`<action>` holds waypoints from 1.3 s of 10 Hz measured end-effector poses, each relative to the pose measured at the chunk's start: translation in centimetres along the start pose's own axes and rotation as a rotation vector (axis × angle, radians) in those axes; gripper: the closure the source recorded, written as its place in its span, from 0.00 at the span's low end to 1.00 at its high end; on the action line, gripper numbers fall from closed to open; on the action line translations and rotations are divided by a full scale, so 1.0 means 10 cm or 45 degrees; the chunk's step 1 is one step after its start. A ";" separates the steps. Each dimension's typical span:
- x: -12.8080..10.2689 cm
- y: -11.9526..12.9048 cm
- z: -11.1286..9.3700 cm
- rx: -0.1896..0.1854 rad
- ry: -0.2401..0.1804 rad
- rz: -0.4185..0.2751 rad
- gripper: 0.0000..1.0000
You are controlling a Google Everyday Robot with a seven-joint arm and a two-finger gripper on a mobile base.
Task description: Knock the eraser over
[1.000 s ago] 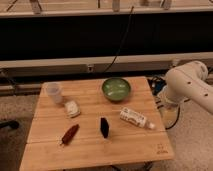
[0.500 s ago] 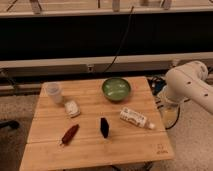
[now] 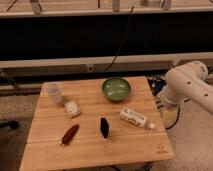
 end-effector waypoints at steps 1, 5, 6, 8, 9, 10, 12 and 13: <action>0.00 0.00 0.00 0.000 0.000 0.000 0.20; -0.22 0.15 0.11 -0.007 0.023 -0.061 0.20; -0.39 0.22 0.15 -0.008 0.033 -0.086 0.20; -0.75 0.35 0.23 -0.011 0.049 -0.147 0.20; -0.85 0.42 0.26 -0.014 0.058 -0.175 0.20; -0.94 0.47 0.27 -0.012 0.062 -0.192 0.20; -1.22 0.59 0.33 -0.009 0.053 -0.222 0.20; -1.39 0.65 0.37 -0.011 0.047 -0.248 0.20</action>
